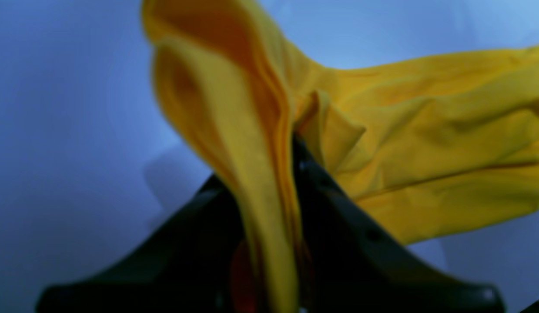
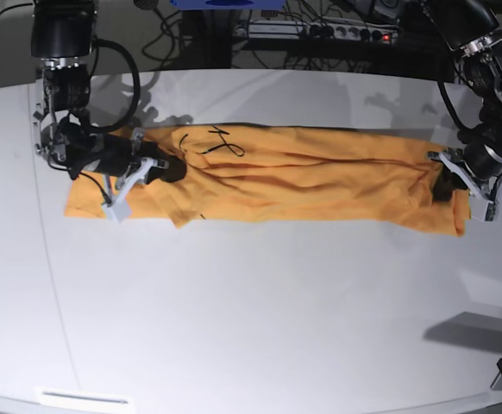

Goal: Fold the T-shirt properly
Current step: 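Lift the held end with the left gripper and carry it toward the right gripper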

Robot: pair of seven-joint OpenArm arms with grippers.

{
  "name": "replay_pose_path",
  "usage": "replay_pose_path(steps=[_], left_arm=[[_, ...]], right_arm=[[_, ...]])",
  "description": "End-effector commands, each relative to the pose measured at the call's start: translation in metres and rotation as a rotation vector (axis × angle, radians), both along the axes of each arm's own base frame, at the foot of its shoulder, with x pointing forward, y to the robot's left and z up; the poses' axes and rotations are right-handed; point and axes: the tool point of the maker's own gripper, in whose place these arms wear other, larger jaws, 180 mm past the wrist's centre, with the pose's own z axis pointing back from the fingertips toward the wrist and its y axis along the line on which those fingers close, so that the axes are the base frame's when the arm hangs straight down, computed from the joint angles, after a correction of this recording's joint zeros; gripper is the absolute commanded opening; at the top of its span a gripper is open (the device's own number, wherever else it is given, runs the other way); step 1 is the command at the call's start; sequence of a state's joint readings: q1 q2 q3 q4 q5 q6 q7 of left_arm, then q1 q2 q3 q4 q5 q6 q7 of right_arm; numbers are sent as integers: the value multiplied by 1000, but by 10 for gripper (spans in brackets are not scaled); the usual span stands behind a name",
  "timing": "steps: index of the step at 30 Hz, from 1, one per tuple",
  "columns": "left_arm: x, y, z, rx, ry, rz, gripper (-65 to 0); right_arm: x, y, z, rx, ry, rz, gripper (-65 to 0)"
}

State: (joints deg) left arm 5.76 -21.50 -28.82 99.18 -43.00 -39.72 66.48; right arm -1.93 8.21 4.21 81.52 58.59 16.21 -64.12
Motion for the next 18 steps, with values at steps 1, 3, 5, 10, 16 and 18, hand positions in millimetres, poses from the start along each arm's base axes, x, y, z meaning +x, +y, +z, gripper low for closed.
replay_pose_path(steps=[1, 3, 5, 10, 16, 18], left_arm=[[12, -2, 27, 25, -89, -28, -650], [10, -8, 29, 40, -80, -41, -650], [10, -18, 32, 50, -78, -62, -650], [18, -60, 30, 56, -72, -196, -650], [19, -101, 17, 9, -52, -297, -650], [18, -112, 14, -16, -48, -309, -650]], right_arm=[[8, -1, 9, 12, -30, -5, -650], [8, -1, 9, 12, -30, -5, -650], [8, -1, 9, 12, -30, -5, -650], [8, -1, 9, 12, -30, -5, -650], [8, -1, 9, 12, -30, -5, -650], [8, -1, 9, 12, -30, -5, -650]])
